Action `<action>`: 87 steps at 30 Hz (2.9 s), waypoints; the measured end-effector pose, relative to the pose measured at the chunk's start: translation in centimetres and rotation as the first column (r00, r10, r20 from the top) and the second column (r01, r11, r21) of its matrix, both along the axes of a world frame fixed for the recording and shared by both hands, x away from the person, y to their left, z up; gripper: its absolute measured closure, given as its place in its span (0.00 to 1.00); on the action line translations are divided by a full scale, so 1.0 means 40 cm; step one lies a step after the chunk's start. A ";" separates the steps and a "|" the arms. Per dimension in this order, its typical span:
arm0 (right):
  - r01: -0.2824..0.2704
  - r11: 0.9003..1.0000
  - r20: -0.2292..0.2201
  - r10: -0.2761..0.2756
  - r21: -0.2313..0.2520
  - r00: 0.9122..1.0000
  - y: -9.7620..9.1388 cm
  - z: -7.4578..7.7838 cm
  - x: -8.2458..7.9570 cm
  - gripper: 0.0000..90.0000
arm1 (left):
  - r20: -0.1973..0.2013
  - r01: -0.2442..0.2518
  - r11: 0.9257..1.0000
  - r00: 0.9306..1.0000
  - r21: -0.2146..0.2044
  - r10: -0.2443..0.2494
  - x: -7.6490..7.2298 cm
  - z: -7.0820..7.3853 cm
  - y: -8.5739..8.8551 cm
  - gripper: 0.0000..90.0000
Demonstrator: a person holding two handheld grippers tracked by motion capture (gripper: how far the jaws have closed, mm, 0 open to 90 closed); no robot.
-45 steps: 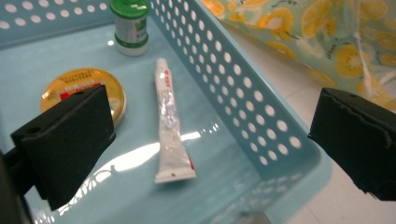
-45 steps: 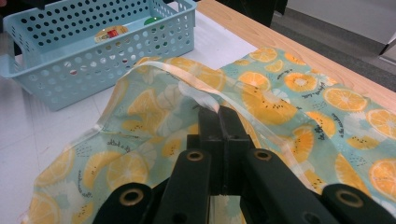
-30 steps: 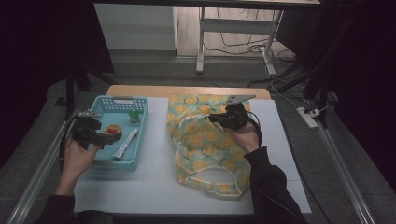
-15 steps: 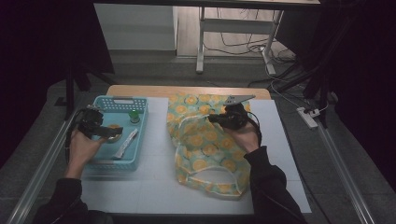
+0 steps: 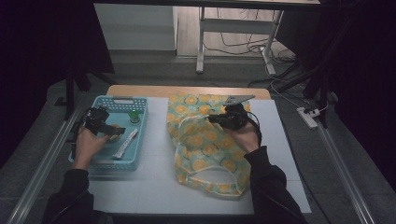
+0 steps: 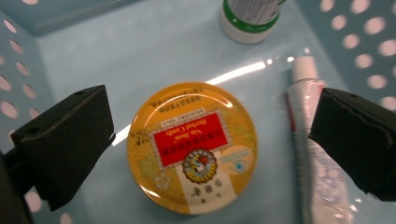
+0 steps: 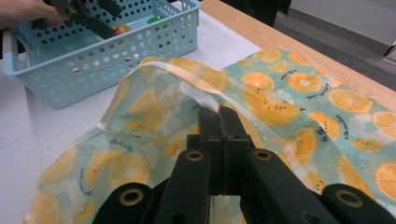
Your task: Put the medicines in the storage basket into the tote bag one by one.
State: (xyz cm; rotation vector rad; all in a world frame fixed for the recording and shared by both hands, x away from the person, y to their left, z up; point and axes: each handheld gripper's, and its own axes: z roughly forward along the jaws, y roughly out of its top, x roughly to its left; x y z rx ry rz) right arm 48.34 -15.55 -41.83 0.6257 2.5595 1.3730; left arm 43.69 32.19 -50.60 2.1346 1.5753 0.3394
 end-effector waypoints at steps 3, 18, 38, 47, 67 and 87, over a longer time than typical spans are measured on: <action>-0.001 1.000 0.000 0.001 0.000 1.000 0.000 0.001 0.000 1.00 | -0.028 0.001 1.000 1.000 0.028 0.000 0.011 -0.011 -0.002 0.00; -0.003 1.000 0.002 0.003 0.006 1.000 -0.004 0.002 0.000 1.00 | -0.157 -0.028 0.999 0.987 0.027 0.031 0.037 -0.041 0.002 0.05; 0.003 1.000 0.005 -0.003 0.005 1.000 -0.006 -0.002 0.004 1.00 | -0.137 -0.053 0.998 0.989 -0.032 0.048 0.023 0.003 0.014 0.22; 0.002 1.000 0.001 -0.002 0.004 1.000 -0.004 -0.003 0.003 1.00 | -0.046 -0.005 0.994 0.999 -0.112 0.000 -0.017 0.077 0.015 0.22; 0.010 1.000 -0.015 -0.009 0.011 1.000 -0.006 -0.006 0.007 1.00 | 0.030 0.184 0.974 0.983 -0.135 -0.182 -0.069 0.151 -0.108 0.22; 0.009 1.000 -0.002 -0.009 0.005 1.000 -0.003 -0.007 0.005 1.00 | 0.064 0.342 0.926 0.940 -0.158 -0.336 -0.089 0.189 -0.247 0.22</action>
